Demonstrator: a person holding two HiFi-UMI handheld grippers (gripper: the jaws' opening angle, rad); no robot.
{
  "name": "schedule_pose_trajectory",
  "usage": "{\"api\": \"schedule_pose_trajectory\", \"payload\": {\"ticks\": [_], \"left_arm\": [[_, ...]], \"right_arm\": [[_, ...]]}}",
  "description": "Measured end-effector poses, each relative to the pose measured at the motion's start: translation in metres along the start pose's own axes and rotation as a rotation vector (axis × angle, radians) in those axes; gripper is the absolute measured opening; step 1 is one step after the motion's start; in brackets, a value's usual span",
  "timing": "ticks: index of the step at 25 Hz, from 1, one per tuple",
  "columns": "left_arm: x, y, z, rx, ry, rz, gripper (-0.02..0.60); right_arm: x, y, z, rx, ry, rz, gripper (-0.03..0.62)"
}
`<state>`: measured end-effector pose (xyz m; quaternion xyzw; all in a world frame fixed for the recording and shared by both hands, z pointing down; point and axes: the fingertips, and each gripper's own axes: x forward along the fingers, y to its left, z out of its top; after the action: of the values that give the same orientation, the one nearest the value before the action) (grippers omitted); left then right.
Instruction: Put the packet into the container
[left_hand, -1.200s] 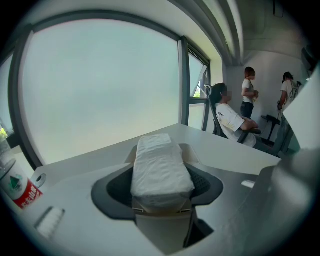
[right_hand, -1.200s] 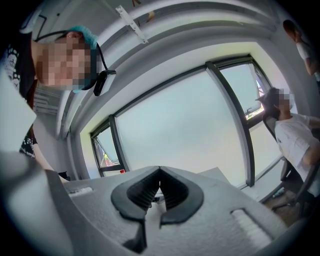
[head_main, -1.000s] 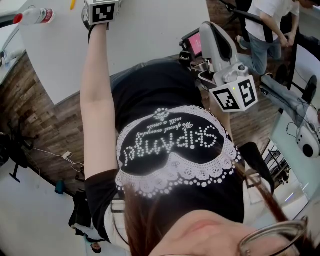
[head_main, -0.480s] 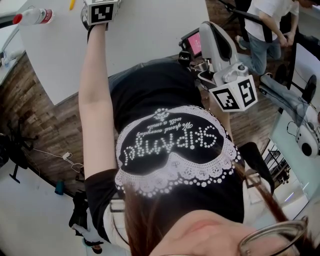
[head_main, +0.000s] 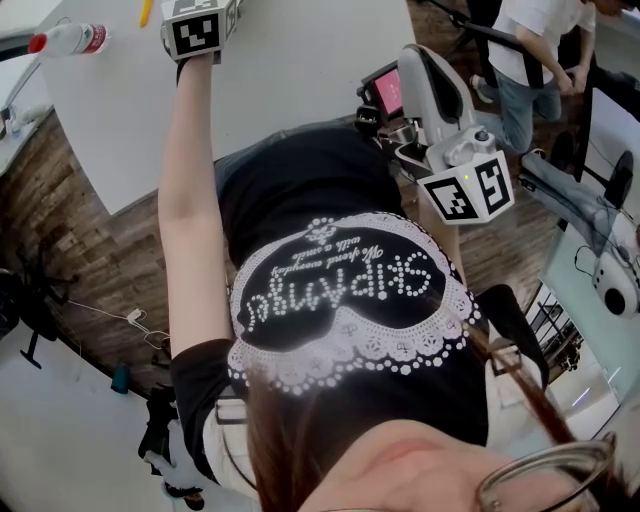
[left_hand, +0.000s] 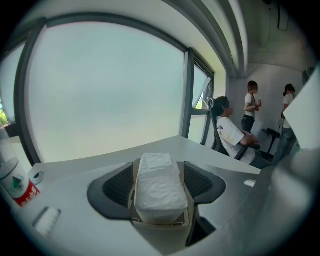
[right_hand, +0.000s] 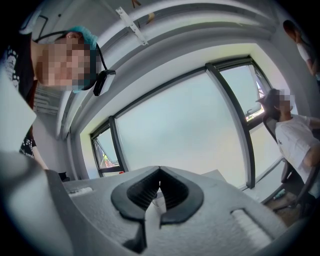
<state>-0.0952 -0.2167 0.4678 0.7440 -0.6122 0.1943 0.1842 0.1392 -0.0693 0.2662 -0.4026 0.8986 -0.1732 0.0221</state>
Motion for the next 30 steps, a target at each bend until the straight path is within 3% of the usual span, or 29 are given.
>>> {"api": "schedule_pose_trajectory", "payload": {"ticks": [8, 14, 21, 30], "left_arm": [[-0.019, 0.002, 0.038, 0.016, -0.086, 0.030, 0.216], [-0.048, 0.014, 0.064, 0.019, -0.195, 0.105, 0.007], [-0.095, 0.008, 0.092, -0.014, -0.318, 0.112, 0.002], [-0.143, -0.009, 0.116, -0.002, -0.442, 0.108, 0.002]], "right_arm": [[0.003, -0.001, 0.002, -0.001, -0.004, 0.008, 0.003], [0.003, -0.001, 0.001, 0.002, -0.004, 0.008, 0.003], [-0.001, -0.001, -0.002, -0.001, 0.001, 0.006, 0.003], [0.001, -0.001, -0.004, -0.001, 0.004, 0.006, 0.003]]}}
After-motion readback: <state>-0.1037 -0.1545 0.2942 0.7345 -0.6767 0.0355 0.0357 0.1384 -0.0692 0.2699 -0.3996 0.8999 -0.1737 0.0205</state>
